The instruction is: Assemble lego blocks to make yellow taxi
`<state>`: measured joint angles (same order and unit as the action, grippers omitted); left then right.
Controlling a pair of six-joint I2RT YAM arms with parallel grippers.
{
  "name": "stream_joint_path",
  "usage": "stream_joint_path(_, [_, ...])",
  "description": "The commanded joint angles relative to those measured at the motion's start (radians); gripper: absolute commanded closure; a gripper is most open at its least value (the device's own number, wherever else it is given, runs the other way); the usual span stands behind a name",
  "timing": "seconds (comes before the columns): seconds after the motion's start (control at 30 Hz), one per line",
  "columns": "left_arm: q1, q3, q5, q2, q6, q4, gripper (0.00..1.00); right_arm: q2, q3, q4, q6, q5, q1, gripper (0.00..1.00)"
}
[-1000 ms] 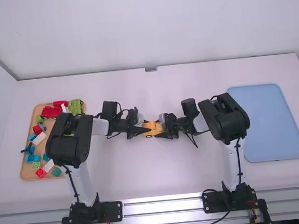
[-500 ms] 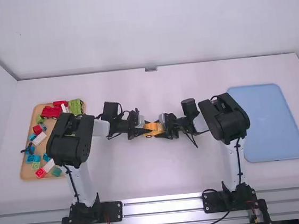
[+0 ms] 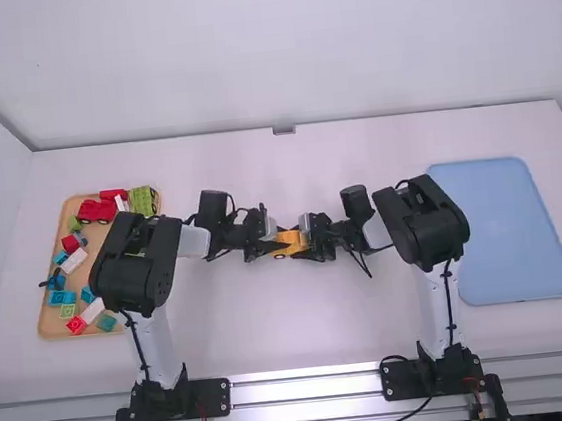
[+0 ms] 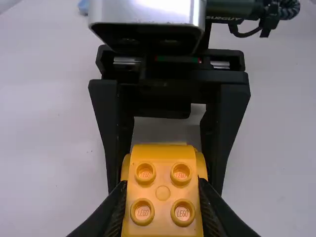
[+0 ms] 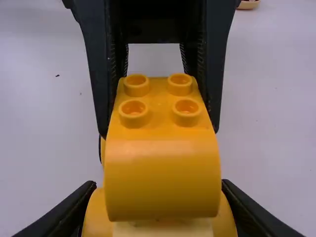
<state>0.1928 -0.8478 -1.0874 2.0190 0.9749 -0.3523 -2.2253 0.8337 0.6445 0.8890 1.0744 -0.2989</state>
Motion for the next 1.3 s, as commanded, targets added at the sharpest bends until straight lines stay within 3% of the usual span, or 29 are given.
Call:
stream_joint_path(0.0, [0.011,0.024,0.037,0.016,-0.01,0.012,0.97,-0.013,-0.003,-0.005,0.006,0.002,-0.003,0.43])
stream_joint_path(0.47, [0.076,-0.015,0.269,0.042,0.004,0.164,0.98,-0.013,-0.004,-0.005,0.006,0.001,-0.003,0.43])
stream_joint_path(1.1, [0.092,0.001,0.299,0.04,0.162,0.275,0.98,-0.013,-0.003,-0.001,0.006,-0.001,-0.003,0.43])
stream_joint_path(1.27, [0.092,-0.034,0.4,0.04,0.045,0.29,0.98,-0.013,-0.003,-0.002,0.006,0.001,-0.003,0.43])
